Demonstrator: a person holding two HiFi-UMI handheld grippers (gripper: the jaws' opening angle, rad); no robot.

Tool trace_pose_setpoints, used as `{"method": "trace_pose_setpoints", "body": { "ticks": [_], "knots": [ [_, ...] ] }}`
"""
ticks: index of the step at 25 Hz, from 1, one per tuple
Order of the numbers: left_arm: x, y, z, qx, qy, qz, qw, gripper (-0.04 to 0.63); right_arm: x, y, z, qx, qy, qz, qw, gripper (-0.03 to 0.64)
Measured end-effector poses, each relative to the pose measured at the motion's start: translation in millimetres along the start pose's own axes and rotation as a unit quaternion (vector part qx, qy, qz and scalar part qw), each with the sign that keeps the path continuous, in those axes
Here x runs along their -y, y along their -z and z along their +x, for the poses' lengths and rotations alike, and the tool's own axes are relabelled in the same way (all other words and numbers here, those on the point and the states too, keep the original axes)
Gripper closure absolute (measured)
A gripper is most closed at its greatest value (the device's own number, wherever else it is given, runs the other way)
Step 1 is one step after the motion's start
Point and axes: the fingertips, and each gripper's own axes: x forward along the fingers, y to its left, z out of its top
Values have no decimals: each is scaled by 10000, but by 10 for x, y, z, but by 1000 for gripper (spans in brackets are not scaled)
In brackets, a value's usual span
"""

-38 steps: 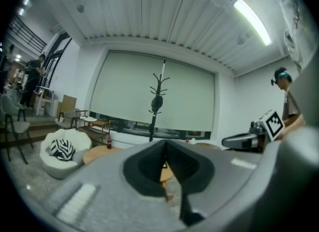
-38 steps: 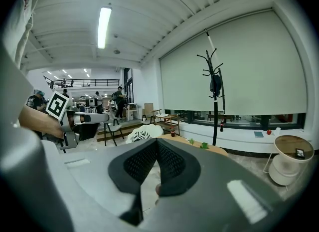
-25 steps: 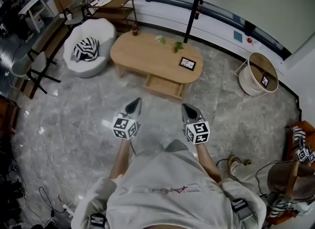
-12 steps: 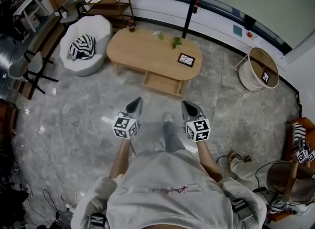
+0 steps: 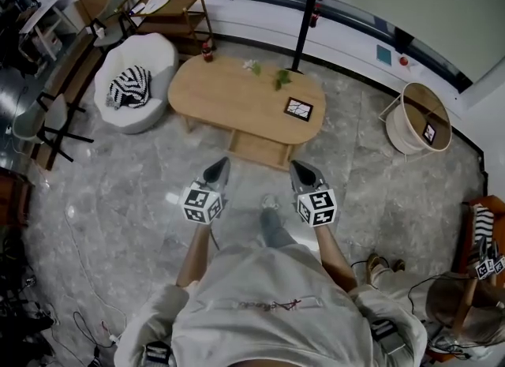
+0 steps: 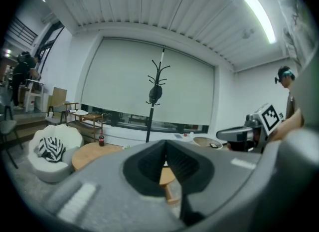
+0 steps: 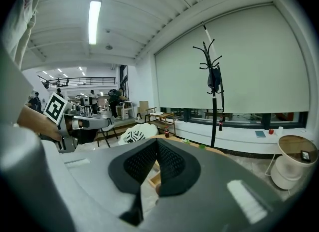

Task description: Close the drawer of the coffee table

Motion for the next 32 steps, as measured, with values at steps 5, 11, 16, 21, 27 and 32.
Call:
{"method": "trace_pose_setpoints", "body": {
  "ticks": [5, 11, 16, 21, 27, 32],
  "knots": [
    [-182, -193, 455, 6, 3, 76, 10000, 595, 342, -127, 324, 19, 16, 51, 10000, 612],
    [-370, -417, 880, 16, -86, 140, 9999, 595, 684, -303, 662, 39, -45, 84, 9999, 612],
    [-508, -546, 1191, -4, -179, 205, 9996, 595, 971, -453, 905, 104, -89, 102, 9999, 612],
    [-594, -703, 1494, 95, -229, 280, 9993, 595, 1224, -540, 1116, 150, -149, 76, 9997, 612],
    [-769, -733, 1787, 82, -376, 282, 9989, 595, 1482, -624, 1411, 153, -254, 35, 9996, 612],
    [-929, -740, 1961, 85, -504, 246, 9984, 595, 1614, -676, 1658, 126, -384, -11, 9992, 612]
  ]
}}
